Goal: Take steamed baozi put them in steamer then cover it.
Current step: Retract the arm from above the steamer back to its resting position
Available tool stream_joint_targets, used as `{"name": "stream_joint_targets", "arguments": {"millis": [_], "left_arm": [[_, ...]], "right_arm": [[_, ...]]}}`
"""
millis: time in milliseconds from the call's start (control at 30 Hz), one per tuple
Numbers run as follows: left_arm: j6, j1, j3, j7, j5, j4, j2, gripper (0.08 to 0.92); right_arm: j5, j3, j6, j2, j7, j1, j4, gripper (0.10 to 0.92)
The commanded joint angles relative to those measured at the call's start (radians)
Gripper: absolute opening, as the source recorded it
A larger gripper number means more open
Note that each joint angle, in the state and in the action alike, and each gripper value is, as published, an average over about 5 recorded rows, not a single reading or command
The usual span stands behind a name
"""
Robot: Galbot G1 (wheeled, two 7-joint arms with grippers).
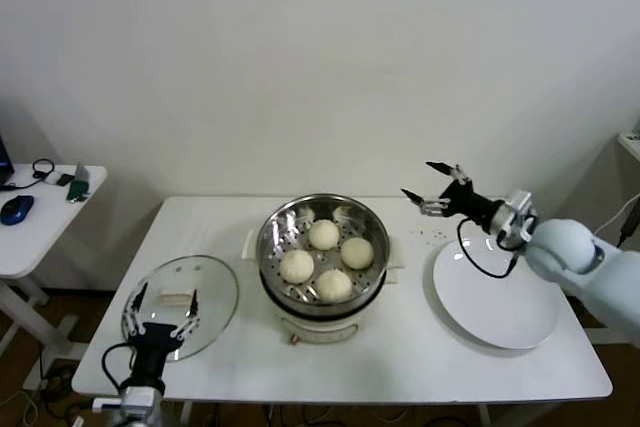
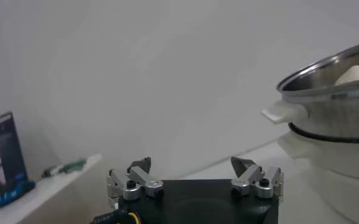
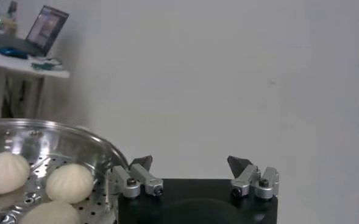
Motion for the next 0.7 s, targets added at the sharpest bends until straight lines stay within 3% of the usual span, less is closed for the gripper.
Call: {"name": "stream_joint_targets", "arguments": {"millis": [33, 500, 700], "left_arm": [[0.066, -0.004, -0.041, 0.026, 0.398, -0.033, 0.021, 0.823], [0.247, -0.007, -0.005, 0.218, 1.017, -0.012, 0.119, 0.823], [0.282, -0.065, 0.039, 0.200, 1.031, 0.076, 0.114, 0.823]], "right_arm": [[-0.226, 0.947, -0.042, 0.240, 0.068, -0.834, 0.102, 0.823], [-0.268, 1.233, -0.058, 0.530, 0.044, -1.090, 0.163, 0.823], [-0.278, 1.283, -0.054, 0.566, 0.037, -1.122, 0.153, 0.823]]}}
